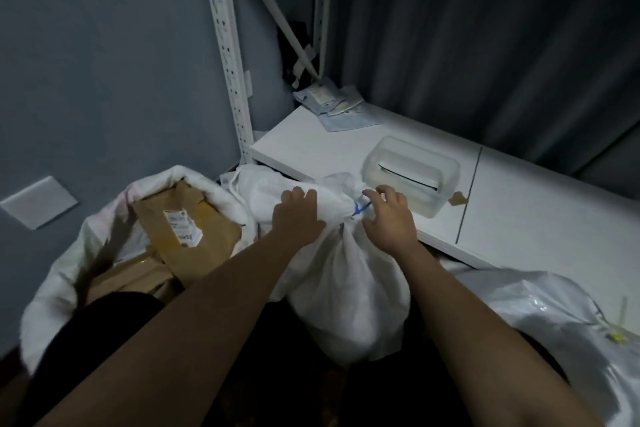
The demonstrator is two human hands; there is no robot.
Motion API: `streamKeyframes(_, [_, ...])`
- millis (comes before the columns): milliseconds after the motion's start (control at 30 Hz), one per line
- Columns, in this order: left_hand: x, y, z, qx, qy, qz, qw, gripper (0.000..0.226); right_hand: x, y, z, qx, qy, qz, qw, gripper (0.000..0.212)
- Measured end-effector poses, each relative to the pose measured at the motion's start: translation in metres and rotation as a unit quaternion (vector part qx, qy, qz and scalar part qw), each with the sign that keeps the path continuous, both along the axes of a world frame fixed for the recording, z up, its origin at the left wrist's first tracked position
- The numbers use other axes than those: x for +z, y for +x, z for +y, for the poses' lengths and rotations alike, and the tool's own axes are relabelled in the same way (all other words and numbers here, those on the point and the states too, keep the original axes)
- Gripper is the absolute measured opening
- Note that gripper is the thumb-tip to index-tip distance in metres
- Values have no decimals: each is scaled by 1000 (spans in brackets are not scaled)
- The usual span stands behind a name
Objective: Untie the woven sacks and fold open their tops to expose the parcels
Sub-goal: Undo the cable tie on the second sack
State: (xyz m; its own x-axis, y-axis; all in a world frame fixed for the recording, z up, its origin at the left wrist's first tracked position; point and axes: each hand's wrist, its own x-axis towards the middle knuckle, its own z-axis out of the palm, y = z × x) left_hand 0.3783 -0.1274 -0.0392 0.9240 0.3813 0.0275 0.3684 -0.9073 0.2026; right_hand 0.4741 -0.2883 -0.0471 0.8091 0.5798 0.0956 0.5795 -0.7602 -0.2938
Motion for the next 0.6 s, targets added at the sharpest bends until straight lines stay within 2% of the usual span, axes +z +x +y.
streamKeyframes(67, [-20,14,14,-82,72,-50,993,72,-15,15,12,34,-68,-73,994,40])
streamKeyframes(167, [-44,40,21,-155,97,-76,980,81,-25,41,19,86,-120,-194,970,25])
streamKeyframes(267, [-50,60,10,-162,67,-67,982,88,-22,57,10,157,-42,-248,955,14])
streamKeyframes(300, [-46,62,7,-171,63,-72,981,91,-17,58,6,172,-5,-243,955,19])
streamKeyframes(333, [-45,65,7,-166,55,-56,983,89,-9,55,3,190,11,-222,956,24])
streamKeyframes(367, [-44,68,8,-178,1,-57,982,79,0,52,3,209,24,-202,956,26])
streamKeyframes(400, [-42,70,12,-199,-54,-83,975,61,10,48,3,221,37,-188,956,25])
streamKeyframes(433, [-36,71,15,-233,-129,-108,958,46,18,46,2,215,54,-182,958,21])
streamKeyframes(500, [-24,73,24,-260,-211,-121,934,32,32,35,3,139,118,-139,973,19])
streamKeyframes(533, [-15,72,27,-270,-216,-120,931,30,37,30,1,84,173,-71,979,35])
streamKeyframes(600, [1,70,29,-315,-207,-123,918,36,40,21,-4,12,277,116,954,68])
